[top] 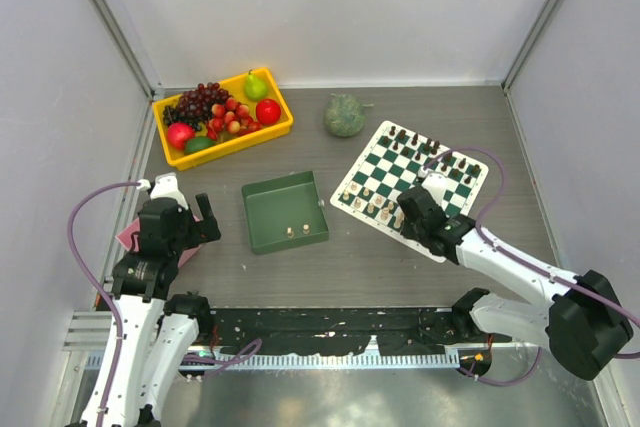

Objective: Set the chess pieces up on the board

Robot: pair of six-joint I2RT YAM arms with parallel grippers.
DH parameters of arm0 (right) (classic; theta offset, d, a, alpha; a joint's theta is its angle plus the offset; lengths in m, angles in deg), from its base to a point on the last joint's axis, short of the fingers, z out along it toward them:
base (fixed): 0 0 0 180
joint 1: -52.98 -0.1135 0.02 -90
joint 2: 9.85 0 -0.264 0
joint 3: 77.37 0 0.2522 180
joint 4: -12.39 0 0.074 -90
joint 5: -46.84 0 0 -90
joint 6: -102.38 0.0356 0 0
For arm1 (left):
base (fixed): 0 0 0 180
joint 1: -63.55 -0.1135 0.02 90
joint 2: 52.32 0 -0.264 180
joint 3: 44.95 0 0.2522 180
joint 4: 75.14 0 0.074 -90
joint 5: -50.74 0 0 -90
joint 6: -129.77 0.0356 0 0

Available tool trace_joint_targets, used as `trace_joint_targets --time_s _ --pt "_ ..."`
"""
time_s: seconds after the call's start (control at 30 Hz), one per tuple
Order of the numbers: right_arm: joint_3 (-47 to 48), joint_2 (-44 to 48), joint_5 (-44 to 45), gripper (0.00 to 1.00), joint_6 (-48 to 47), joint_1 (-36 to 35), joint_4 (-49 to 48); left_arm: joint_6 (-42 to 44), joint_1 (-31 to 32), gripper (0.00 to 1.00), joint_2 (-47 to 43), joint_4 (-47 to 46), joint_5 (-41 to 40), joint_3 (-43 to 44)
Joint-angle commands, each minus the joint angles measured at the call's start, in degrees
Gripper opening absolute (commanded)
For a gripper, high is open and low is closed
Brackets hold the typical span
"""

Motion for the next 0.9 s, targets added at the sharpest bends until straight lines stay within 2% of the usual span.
trace_joint_targets --time_s 0.0,0.5,0.87 --pt "0.16 -1.76 2.54 0.18 -0.41 0.96 -3.97 0.48 0.0 0.99 0.33 -1.58 0.57 0.82" --pt "-3.53 -3.43 -0.27 0.19 0.12 3.34 -8.63 0.48 0.0 0.99 1.03 -1.67 0.57 0.9" --pt "-4.32 -3.0 -0.63 0.19 0.12 3.43 -8.54 0.4 0.0 0.99 1.12 -1.58 0.49 0.9"
